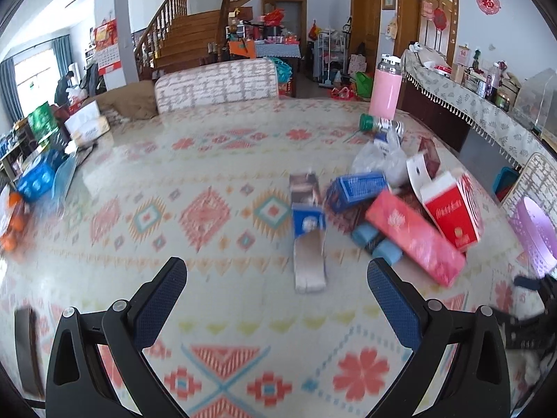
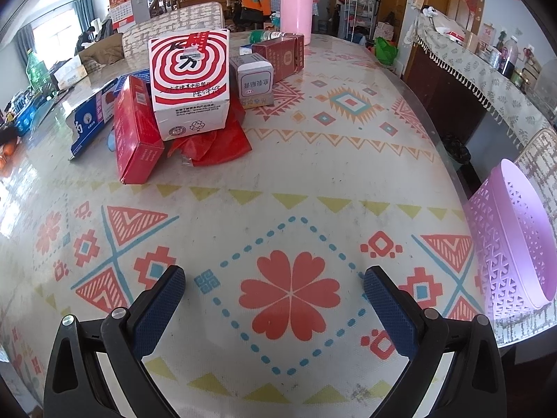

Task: Collect trash
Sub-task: 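Move left tool to torn blue-white carton while right tool approaches red-white striped box, then close left tool on blue-white carton while right tool grasps red-white striped box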

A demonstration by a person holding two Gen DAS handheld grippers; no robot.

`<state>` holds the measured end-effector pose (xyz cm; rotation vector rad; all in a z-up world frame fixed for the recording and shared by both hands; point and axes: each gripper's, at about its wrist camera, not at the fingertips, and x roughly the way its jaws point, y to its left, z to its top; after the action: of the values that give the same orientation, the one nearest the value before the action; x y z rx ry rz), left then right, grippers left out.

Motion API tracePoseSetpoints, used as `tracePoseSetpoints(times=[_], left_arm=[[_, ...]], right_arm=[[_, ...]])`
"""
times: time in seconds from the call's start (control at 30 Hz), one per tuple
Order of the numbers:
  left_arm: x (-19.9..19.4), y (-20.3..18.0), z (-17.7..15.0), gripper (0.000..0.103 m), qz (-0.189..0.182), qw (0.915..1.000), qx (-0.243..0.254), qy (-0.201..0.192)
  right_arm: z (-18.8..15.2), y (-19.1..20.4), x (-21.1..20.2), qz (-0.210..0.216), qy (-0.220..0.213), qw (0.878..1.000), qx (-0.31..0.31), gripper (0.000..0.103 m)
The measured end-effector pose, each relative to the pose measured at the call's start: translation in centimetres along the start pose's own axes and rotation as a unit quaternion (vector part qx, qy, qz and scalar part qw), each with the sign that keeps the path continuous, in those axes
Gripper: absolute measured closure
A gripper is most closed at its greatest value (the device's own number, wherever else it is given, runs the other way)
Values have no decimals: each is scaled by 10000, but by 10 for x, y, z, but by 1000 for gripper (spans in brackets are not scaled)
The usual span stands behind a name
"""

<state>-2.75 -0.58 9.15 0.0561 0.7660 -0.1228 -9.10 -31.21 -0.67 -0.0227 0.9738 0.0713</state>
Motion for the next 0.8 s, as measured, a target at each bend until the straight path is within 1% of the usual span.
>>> tracePoseSetpoints(times=[0.03,0.1,0.13,0.17,0.23,0.27,0.37,0.47,0.53,0.57,0.63,0.7,0.8], left_arm=[[7,0,7,0,-2,10000,-26,35],[23,-1,18,0,26,9999,-92,94],[32,-1,23,0,65,9998,-120,112],[40,-1,27,0,102,9997,-147,144],[56,-2,32,0,108,9994,-239,231],[62,-1,34,0,99,9992,-288,244],[74,0,36,0,60,9988,-401,257],[83,1,32,1,-26,9986,-454,288],[89,3,30,2,-18,9983,-463,347],[93,4,28,7,-38,9981,-481,396],[99,7,25,12,-150,9972,-522,509],[104,9,24,12,-218,9965,-581,555],[110,11,23,12,-269,9959,-627,590]], right_arm=[[0,0,-1,18,5,10000,-3,3],[1,-3,-4,-31,9,10000,72,14],[2,-6,-8,26,-13,9999,163,23],[5,-11,-12,202,-47,9993,307,25],[10,-18,-19,416,-191,9975,546,25],[15,-20,-24,472,-349,9964,611,25],[29,-18,-36,602,-703,9940,577,25],[47,-12,-42,825,-940,9907,533,25],[60,-4,-41,928,-1038,9893,436,24],[64,-1,-40,955,-1058,9890,398,24],[76,7,-36,984,-1090,9887,314,23],[85,16,-31,1015,-1094,9885,247,23],[95,24,-24,1030,-1085,9886,152,19]])
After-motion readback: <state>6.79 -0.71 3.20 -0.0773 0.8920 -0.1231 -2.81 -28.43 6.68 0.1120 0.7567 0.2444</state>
